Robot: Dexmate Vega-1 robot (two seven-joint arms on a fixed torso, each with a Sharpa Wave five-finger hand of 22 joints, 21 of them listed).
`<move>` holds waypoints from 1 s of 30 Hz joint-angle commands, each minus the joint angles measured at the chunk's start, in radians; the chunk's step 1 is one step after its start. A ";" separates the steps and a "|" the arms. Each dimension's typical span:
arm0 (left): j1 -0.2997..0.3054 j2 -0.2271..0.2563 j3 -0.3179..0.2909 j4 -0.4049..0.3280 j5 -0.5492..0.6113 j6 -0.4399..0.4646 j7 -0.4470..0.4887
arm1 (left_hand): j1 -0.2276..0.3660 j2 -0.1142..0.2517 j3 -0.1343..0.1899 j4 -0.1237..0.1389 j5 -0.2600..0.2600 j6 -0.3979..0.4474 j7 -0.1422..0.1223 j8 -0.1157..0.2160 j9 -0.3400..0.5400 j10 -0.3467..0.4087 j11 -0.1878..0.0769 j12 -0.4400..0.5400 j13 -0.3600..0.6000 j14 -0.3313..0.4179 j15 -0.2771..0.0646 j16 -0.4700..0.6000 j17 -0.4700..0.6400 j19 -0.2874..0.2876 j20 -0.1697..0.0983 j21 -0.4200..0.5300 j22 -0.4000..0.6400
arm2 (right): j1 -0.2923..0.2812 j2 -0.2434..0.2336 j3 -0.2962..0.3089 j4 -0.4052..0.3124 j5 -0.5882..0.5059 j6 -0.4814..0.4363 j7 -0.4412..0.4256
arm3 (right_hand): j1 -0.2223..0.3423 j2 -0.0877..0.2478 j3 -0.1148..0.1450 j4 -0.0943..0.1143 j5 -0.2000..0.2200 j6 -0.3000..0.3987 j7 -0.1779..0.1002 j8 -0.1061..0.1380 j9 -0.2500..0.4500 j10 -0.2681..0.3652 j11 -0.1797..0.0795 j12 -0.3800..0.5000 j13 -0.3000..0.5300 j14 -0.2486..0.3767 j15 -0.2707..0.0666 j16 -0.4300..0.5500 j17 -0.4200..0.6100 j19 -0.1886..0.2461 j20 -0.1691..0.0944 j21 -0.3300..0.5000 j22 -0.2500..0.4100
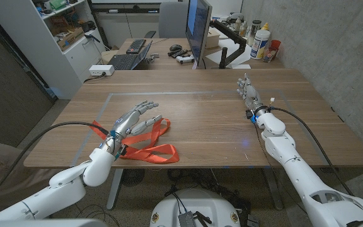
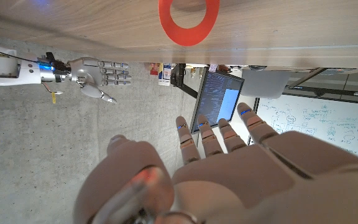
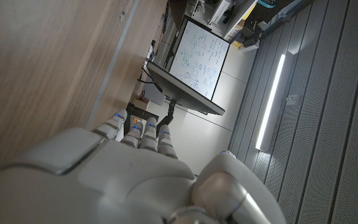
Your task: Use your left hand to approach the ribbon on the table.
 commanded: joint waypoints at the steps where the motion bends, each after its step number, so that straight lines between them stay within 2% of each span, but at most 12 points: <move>1: 0.040 0.012 -0.003 -0.026 -0.010 0.028 -0.019 | 0.010 -0.001 -0.002 -0.004 0.011 -0.004 0.001 -0.004 0.002 -0.003 0.002 -0.003 0.003 -0.004 -0.057 -0.003 0.002 -0.003 -0.003 -0.001 0.001 | 0.003 -0.003 0.000 0.000 -0.005 -0.001 -0.009 | 0.004 0.039 0.004 0.004 0.003 -0.005 0.002 -0.001 0.006 -0.010 0.002 -0.005 0.004 -0.006 -0.002 0.001 0.002 -0.006 0.002 0.000 0.006; 19: 0.067 0.019 0.001 -0.016 -0.003 -0.007 0.003 | 0.012 0.000 -0.002 -0.005 0.015 0.000 0.002 -0.006 0.003 0.004 0.001 -0.003 0.003 -0.007 -0.056 -0.005 0.002 0.001 -0.006 0.000 0.001 | -0.009 -0.011 0.004 -0.019 -0.008 -0.014 -0.012 | 0.003 0.039 0.005 0.004 0.003 -0.007 0.002 -0.001 0.006 -0.016 -0.002 -0.006 0.004 -0.007 -0.003 0.002 0.002 -0.006 0.002 0.000 0.006; 24: 0.072 0.019 0.006 0.001 0.007 -0.037 0.019 | 0.014 0.001 -0.003 -0.005 0.017 0.007 0.004 -0.006 0.003 0.005 0.002 -0.004 0.004 -0.019 -0.053 -0.008 0.003 -0.009 -0.020 -0.004 0.002 | -0.008 -0.012 0.001 -0.020 -0.011 -0.022 -0.013 | 0.003 0.039 0.005 0.004 0.003 -0.006 0.003 0.000 0.006 -0.015 0.000 -0.006 0.004 -0.012 -0.002 0.000 0.002 -0.009 0.000 -0.001 0.006; 30: 0.084 0.027 0.010 -0.005 0.020 -0.037 0.015 | 0.015 0.001 -0.003 -0.005 0.018 0.011 0.003 -0.006 0.003 0.005 0.002 -0.004 0.004 -0.019 -0.053 -0.007 0.003 -0.008 -0.023 -0.004 0.002 | -0.005 -0.013 -0.001 -0.018 -0.013 -0.019 -0.010 | 0.003 0.039 0.005 0.004 0.003 -0.006 0.003 0.000 0.006 -0.016 -0.001 -0.006 0.004 -0.014 -0.002 0.000 0.002 -0.014 -0.001 -0.002 0.006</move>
